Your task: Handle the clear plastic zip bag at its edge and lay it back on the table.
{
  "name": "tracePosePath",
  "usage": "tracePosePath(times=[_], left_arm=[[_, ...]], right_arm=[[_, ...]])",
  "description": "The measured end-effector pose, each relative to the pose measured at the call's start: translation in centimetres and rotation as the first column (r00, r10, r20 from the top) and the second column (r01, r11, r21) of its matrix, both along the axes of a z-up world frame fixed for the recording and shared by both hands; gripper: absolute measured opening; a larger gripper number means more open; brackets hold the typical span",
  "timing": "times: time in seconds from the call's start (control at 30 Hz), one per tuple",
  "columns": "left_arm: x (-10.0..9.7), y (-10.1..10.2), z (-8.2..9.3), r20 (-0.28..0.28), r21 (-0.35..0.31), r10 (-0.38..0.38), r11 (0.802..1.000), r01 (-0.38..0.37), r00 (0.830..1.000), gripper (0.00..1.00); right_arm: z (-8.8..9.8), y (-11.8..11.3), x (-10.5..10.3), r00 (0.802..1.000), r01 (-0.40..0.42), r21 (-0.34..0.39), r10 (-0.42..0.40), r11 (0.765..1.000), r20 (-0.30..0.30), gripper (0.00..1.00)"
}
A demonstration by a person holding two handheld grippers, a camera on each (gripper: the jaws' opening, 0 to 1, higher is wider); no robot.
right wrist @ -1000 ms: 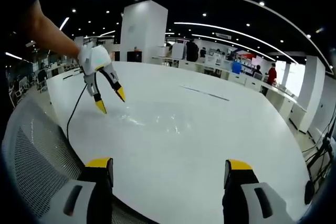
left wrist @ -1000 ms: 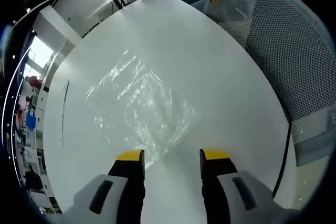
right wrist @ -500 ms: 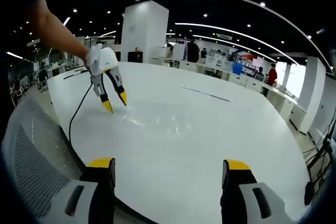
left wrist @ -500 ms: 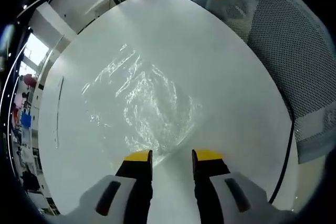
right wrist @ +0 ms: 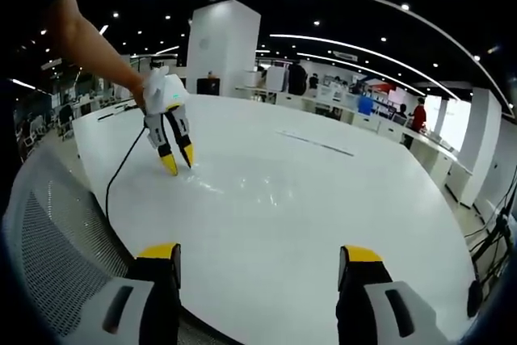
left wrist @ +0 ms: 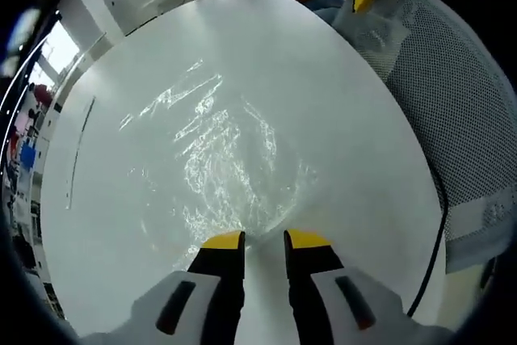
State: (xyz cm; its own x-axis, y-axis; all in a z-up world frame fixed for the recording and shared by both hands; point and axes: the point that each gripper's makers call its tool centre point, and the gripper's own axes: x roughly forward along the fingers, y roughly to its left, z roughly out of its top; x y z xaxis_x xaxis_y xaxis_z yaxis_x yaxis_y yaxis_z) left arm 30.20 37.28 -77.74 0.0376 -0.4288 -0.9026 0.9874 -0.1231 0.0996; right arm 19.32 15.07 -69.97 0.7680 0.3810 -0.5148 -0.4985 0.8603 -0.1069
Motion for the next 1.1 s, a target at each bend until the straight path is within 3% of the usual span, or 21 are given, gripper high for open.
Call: tracePosePath(times=[0.1, 0.17, 0.27, 0.63, 0.9, 1.1], left_arm=[[-0.3, 0.0, -0.1, -0.052, -0.006, 0.028, 1.000, -0.028, 0.998, 0.14], [-0.3, 0.0, -0.1, -0.099, -0.014, 0.103, 0.994, -0.105, 0.990, 0.13], [-0.2, 0.1, -0.1, -0.089, -0.023, 0.095, 0.995, -0.097, 0.992, 0.13], [-0.9, 0.2, 0.0, -0.084, -0.048, 0.193, 0.979, -0.197, 0.978, 0.05], [-1.5, 0.3, -0.1, -0.072, -0.016, 0.256, 0.966, -0.258, 0.964, 0.04], [-2.6, -0.1, 0.1, -0.073, 0.035, 0.254, 0.967, -0.252, 0.964, 0.03]], right_arm=[[-0.1, 0.0, 0.0, 1.000, 0.000, -0.003, 0.000, 1.000, -0.002, 0.78], [-0.1, -0.1, 0.0, 1.000, 0.001, -0.004, -0.001, 1.000, -0.002, 0.78], [-0.1, -0.1, 0.0, 1.000, 0.002, -0.006, -0.002, 1.000, -0.006, 0.78], [-0.3, 0.1, -0.1, 1.000, -0.011, -0.008, 0.011, 1.000, -0.015, 0.77], [-0.2, 0.1, -0.1, 1.000, -0.014, -0.006, 0.014, 1.000, -0.011, 0.77], [0.0, 0.2, -0.1, 1.000, -0.015, 0.004, 0.015, 1.000, -0.001, 0.77]])
